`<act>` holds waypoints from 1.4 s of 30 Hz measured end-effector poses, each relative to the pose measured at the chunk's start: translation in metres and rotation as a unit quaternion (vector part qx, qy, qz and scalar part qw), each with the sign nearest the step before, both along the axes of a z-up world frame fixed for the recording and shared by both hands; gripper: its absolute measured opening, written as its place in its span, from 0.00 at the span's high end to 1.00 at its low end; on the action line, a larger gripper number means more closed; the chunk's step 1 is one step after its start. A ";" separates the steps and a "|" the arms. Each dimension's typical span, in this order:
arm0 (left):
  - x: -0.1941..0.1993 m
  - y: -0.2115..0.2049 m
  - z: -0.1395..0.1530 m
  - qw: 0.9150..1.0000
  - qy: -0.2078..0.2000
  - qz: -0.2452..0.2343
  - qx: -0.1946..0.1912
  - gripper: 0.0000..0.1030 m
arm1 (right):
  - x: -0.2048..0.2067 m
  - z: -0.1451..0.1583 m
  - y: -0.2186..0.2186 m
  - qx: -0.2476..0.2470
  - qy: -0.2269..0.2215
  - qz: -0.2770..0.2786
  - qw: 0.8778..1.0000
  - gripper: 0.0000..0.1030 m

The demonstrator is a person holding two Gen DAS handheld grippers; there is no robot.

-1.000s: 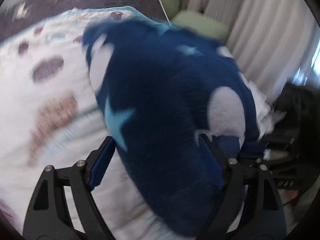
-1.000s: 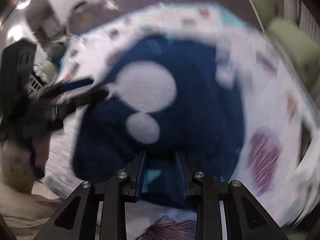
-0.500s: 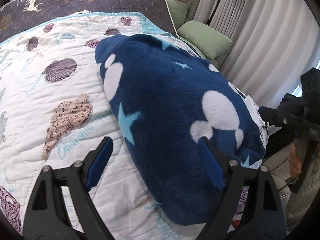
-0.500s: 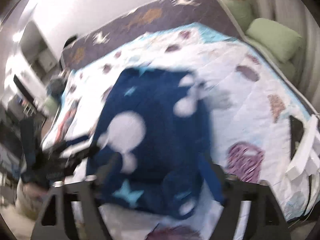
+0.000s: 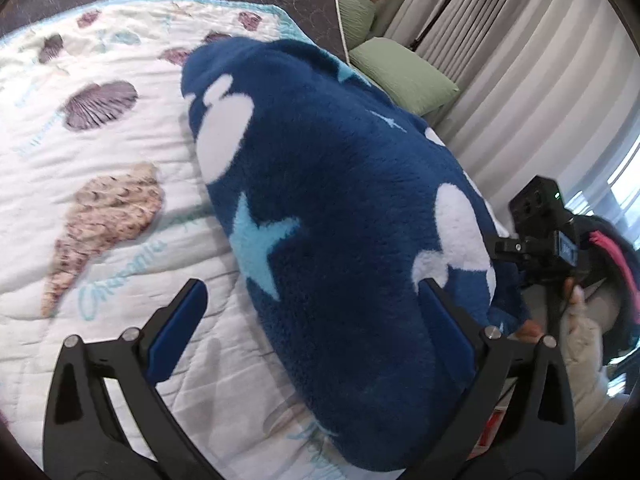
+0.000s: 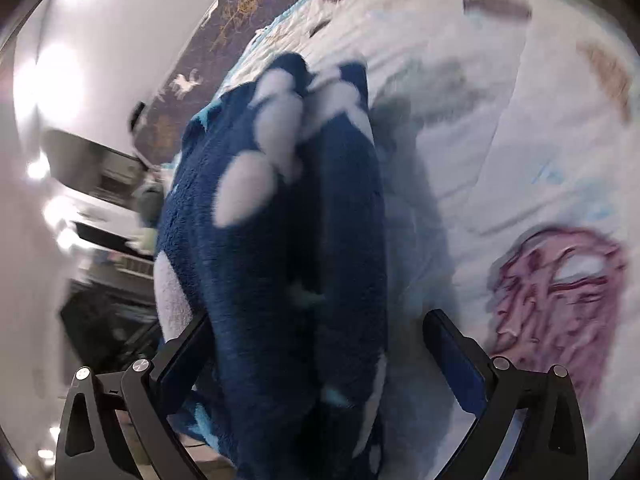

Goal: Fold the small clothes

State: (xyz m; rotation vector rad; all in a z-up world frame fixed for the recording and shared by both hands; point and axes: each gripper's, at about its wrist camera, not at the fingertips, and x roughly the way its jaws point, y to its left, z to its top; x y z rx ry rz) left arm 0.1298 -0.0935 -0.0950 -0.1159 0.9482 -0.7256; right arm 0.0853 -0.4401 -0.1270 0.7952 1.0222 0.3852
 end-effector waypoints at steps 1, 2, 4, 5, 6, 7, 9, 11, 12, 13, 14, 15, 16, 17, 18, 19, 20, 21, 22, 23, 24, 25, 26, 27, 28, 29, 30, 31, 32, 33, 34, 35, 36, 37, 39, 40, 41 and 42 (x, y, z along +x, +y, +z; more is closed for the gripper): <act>0.003 0.001 -0.003 1.000 0.009 -0.002 -0.008 0.00 | 0.000 -0.001 -0.001 0.005 -0.007 0.005 1.000 0.00; 0.006 0.002 -0.006 1.000 0.023 -0.004 -0.021 0.00 | 0.001 -0.001 -0.002 0.007 -0.016 0.012 1.000 0.00; 0.013 0.003 -0.014 0.997 0.055 -0.008 -0.046 0.00 | 0.003 -0.002 -0.003 0.009 -0.021 0.022 0.999 0.00; 0.015 0.004 -0.017 0.996 0.066 -0.009 -0.055 0.00 | 0.006 -0.002 -0.002 0.010 -0.022 0.028 0.999 0.00; 0.018 0.004 -0.020 0.995 0.077 -0.011 -0.065 0.00 | 0.011 -0.002 -0.003 0.010 -0.023 0.034 0.999 0.00; 0.021 0.005 -0.023 0.994 0.086 -0.014 -0.072 0.00 | 0.014 -0.003 -0.004 0.012 -0.022 0.040 0.999 0.00; 0.024 0.005 -0.026 0.992 0.092 -0.025 -0.081 0.00 | 0.020 -0.003 -0.003 0.018 -0.021 0.052 0.998 0.00; 0.027 0.004 -0.028 0.991 0.099 -0.032 -0.086 0.00 | 0.024 -0.003 -0.002 0.023 -0.022 0.066 0.997 0.00; 0.028 0.003 -0.029 0.990 0.103 -0.036 -0.088 0.00 | 0.027 -0.004 0.000 0.025 -0.025 0.073 0.997 0.00; 0.029 0.003 -0.030 0.989 0.107 -0.038 -0.090 0.00 | 0.031 -0.005 0.002 0.030 -0.026 0.080 0.996 0.00; 0.031 0.002 -0.030 0.989 0.111 -0.041 -0.093 0.00 | 0.035 -0.005 0.004 0.036 -0.028 0.086 0.995 0.00; 0.032 0.001 -0.031 0.988 0.114 -0.044 -0.095 0.00 | 0.039 -0.006 0.006 0.044 -0.030 0.091 0.994 0.00; 0.034 0.000 -0.032 0.987 0.119 -0.046 -0.097 0.00 | 0.043 -0.006 0.008 0.049 -0.032 0.096 0.994 0.00; 0.037 0.001 -0.034 0.986 0.122 -0.047 -0.100 0.00 | 0.044 -0.006 0.013 0.052 -0.034 0.100 0.993 0.00; 0.040 -0.001 -0.034 0.985 0.128 -0.048 -0.103 0.00 | 0.049 -0.005 0.018 0.054 -0.036 0.103 0.993 0.00; 0.043 -0.006 -0.033 0.984 0.132 -0.048 -0.105 0.00 | 0.051 -0.004 0.022 0.054 -0.038 0.104 0.992 0.00; 0.045 -0.007 -0.034 0.984 0.137 -0.049 -0.107 0.00 | 0.054 -0.004 0.026 0.052 -0.040 0.108 0.992 0.00; 0.047 -0.009 -0.033 0.983 0.139 -0.048 -0.108 0.00 | 0.057 -0.003 0.029 0.049 -0.042 0.110 0.992 0.00; 0.047 -0.011 -0.032 0.984 0.137 -0.048 -0.106 0.00 | 0.058 -0.001 0.032 0.048 -0.044 0.110 0.992 0.00; 0.047 -0.013 -0.030 0.985 0.126 -0.046 -0.104 0.00 | 0.059 0.001 0.035 0.046 -0.045 0.107 0.992 0.02; 0.046 -0.014 -0.026 0.987 0.113 -0.046 -0.102 0.01 | 0.057 0.002 0.035 0.046 -0.047 0.105 0.992 0.09; 0.046 -0.016 -0.022 0.988 0.107 -0.047 -0.100 0.03 | 0.056 0.005 0.038 0.049 -0.049 0.104 0.992 0.12; 0.045 -0.016 -0.017 0.989 0.100 -0.048 -0.101 0.07 | 0.054 0.009 0.041 0.046 -0.051 0.098 0.993 0.18; 0.045 -0.016 -0.011 0.989 0.095 -0.050 -0.104 0.10 | 0.052 0.015 0.045 0.036 -0.054 0.091 0.994 0.24; 0.045 -0.015 -0.004 0.989 0.087 -0.050 -0.109 0.12 | 0.050 0.022 0.047 0.025 -0.060 0.088 0.994 0.27; 0.045 -0.013 0.005 0.989 0.075 -0.050 -0.117 0.13 | 0.047 0.033 0.049 0.016 -0.071 0.082 0.994 0.31; 0.046 -0.011 0.015 0.989 0.064 -0.049 -0.124 0.13 | 0.045 0.041 0.047 0.016 -0.082 0.077 0.994 0.33; 0.047 -0.009 0.030 0.989 0.048 -0.051 -0.132 0.13 | 0.043 0.050 0.047 0.019 -0.094 0.073 0.993 0.33; 0.049 -0.008 0.040 0.989 0.037 -0.053 -0.135 0.13 | 0.042 0.060 0.046 0.023 -0.106 0.069 0.992 0.34; 0.051 -0.007 0.055 0.989 0.018 -0.055 -0.137 0.13 | 0.043 0.072 0.047 0.025 -0.120 0.069 0.990 0.34; 0.054 -0.007 0.071 0.989 -0.003 -0.056 -0.139 0.13 | 0.044 0.084 0.049 0.022 -0.134 0.070 0.988 0.34; 0.056 -0.008 0.082 0.988 -0.020 -0.056 -0.140 0.13 | 0.046 0.098 0.051 0.015 -0.151 0.072 0.986 0.34; 0.059 -0.009 0.098 0.988 -0.040 -0.056 -0.139 0.13 | 0.050 0.114 0.052 0.007 -0.171 0.072 0.983 0.34; 0.065 -0.010 0.115 0.987 -0.057 -0.055 -0.139 0.13 | 0.055 0.131 0.054 -0.001 -0.191 0.073 0.979 0.34; 0.080 -0.014 0.143 0.985 -0.080 -0.055 -0.139 0.13 | 0.065 0.159 0.054 -0.011 -0.218 0.074 0.973 0.34; 0.090 -0.016 0.156 0.984 -0.091 -0.053 -0.141 0.13 | 0.075 0.175 0.053 -0.016 -0.233 0.075 0.969 0.34; 0.097 -0.019 0.166 0.984 -0.100 -0.052 -0.141 0.13 | 0.082 0.186 0.052 -0.016 -0.241 0.074 0.968 0.34; 0.106 -0.021 0.175 0.983 -0.109 -0.050 -0.141 0.13 | 0.093 0.200 0.051 -0.016 -0.250 0.073 0.965 0.34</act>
